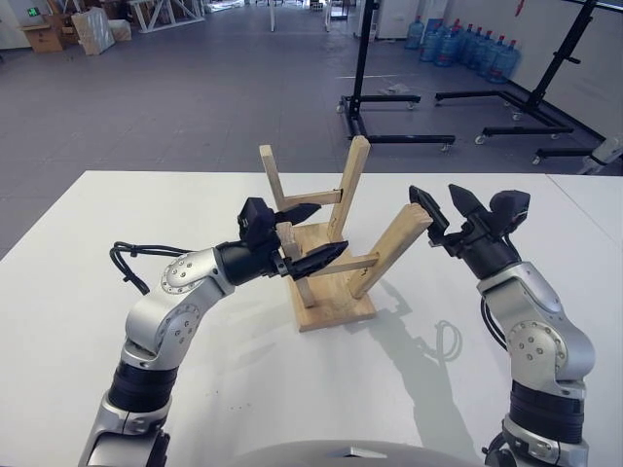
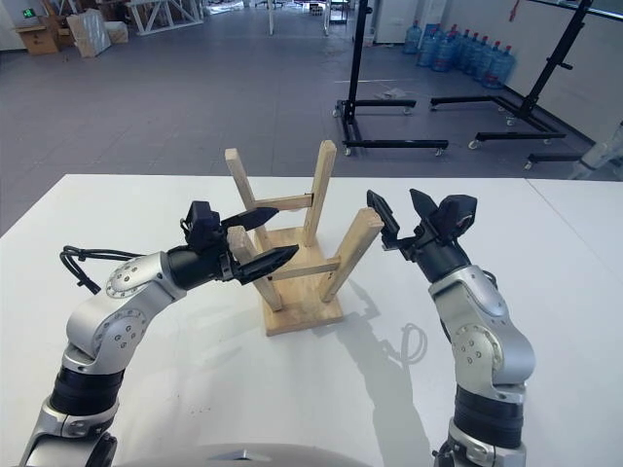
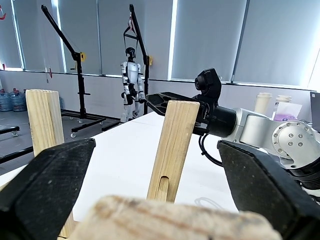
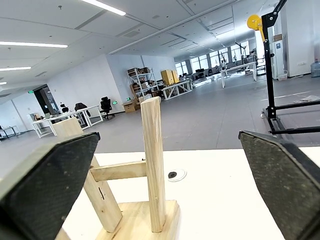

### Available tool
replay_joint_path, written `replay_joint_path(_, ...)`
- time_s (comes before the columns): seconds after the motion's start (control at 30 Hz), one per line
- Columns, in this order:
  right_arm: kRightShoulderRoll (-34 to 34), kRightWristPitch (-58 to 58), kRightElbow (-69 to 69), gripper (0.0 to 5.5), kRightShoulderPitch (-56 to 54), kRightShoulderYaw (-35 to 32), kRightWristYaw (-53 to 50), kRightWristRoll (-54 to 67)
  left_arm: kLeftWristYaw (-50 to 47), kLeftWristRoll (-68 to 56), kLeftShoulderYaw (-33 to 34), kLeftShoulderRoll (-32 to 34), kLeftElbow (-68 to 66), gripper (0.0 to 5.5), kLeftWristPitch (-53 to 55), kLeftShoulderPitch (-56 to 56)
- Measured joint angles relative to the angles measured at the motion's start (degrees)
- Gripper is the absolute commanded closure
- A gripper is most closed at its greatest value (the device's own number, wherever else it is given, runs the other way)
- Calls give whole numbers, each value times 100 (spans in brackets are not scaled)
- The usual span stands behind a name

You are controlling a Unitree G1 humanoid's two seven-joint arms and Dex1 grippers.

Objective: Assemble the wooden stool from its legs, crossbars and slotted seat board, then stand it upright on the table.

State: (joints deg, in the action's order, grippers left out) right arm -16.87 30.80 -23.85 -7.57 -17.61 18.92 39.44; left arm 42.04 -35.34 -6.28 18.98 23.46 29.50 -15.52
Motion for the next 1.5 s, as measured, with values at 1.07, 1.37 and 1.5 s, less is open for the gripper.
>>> replay_joint_path(1.07,-649,-803,828,35,-350,433,1089,-577,580,-284,784,465,-887,103,-315,-435)
replay_joint_path(1.37,-398,-828,516,35,-1702,200,408,21,-316,-972,1370,159,-586,103,-252,-1611)
replay_joint_path(1.5,-326,-436,-164,35,-2066,121,7,864,-903,-1869,1845,-49,-225,103,-160,-2186)
